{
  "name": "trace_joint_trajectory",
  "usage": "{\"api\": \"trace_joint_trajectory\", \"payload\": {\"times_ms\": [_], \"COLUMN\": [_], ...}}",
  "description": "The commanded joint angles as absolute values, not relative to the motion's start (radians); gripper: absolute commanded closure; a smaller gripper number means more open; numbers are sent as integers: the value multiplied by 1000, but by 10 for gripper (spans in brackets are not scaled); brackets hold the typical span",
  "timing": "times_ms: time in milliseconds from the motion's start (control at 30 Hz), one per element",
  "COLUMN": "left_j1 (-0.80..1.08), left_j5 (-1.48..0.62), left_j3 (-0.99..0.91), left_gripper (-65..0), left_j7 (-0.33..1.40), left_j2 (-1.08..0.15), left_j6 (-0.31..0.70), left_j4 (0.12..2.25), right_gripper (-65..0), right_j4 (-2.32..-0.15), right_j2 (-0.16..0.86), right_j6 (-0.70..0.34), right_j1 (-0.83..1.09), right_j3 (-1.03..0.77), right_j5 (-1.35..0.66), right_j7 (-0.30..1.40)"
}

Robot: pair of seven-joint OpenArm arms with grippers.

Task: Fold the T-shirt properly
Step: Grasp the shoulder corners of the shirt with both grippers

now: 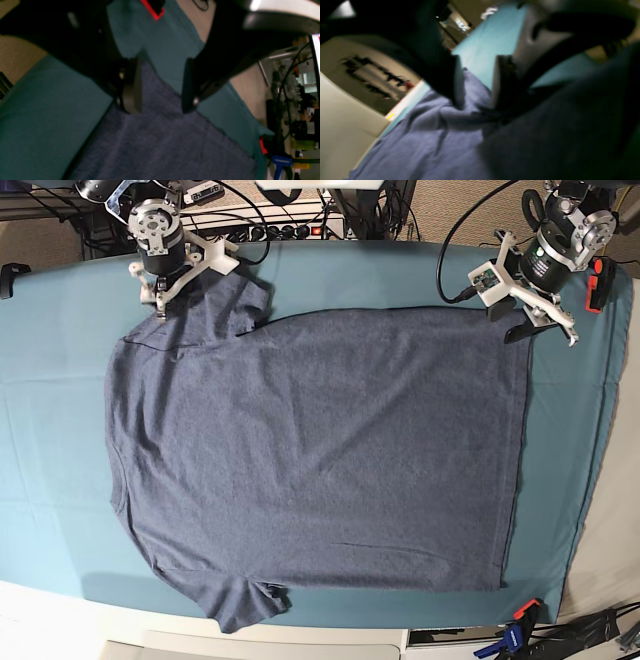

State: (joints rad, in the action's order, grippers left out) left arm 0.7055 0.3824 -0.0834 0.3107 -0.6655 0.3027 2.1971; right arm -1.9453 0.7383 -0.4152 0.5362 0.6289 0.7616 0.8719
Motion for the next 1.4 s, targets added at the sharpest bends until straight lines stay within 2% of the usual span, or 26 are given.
{"api": "trace_joint_trajectory", "payload": {"times_ms": [0, 67, 233, 333, 400, 533, 767, 1233, 1367], "left_j1": [709, 709, 709, 709, 709, 710, 710, 700, 695], "left_j5": [381, 381, 381, 380, 380, 381, 381, 392, 409], "left_j3": [-88, -88, -88, -88, -88, -88, -88, -87, -87], "left_gripper": [-276, -276, -275, -276, -275, -276, -275, -275, -275], "left_j7": [300, 300, 300, 301, 314, 326, 345, 314, 292], "left_j2": [-679, -679, -679, -679, -679, -680, -684, -684, -685], "left_j6": [284, 284, 285, 289, 316, 342, 340, 329, 295], "left_j4": [2215, 2215, 2215, 2215, 2215, 2208, 2155, 2035, 2028], "right_gripper": [-131, -3, 0, 0, 0, 0, 0, 0, 0], "right_j4": [-1885, -1885, -1888, -1913, -1944, -2009, -2029, -2029, -2029], "right_j2": [742, 742, 742, 742, 742, 742, 742, 743, 743], "right_j6": [-575, -552, -469, -292, -216, -199, -10, 4, 4], "right_j1": [596, 596, 595, 595, 595, 596, 595, 595, 580], "right_j3": [660, 660, 660, 660, 659, 659, 655, 458, 451], "right_j5": [525, 545, 617, 704, 752, 757, 833, 775, 765], "right_j7": [827, 828, 826, 826, 826, 826, 839, 810, 807]}}
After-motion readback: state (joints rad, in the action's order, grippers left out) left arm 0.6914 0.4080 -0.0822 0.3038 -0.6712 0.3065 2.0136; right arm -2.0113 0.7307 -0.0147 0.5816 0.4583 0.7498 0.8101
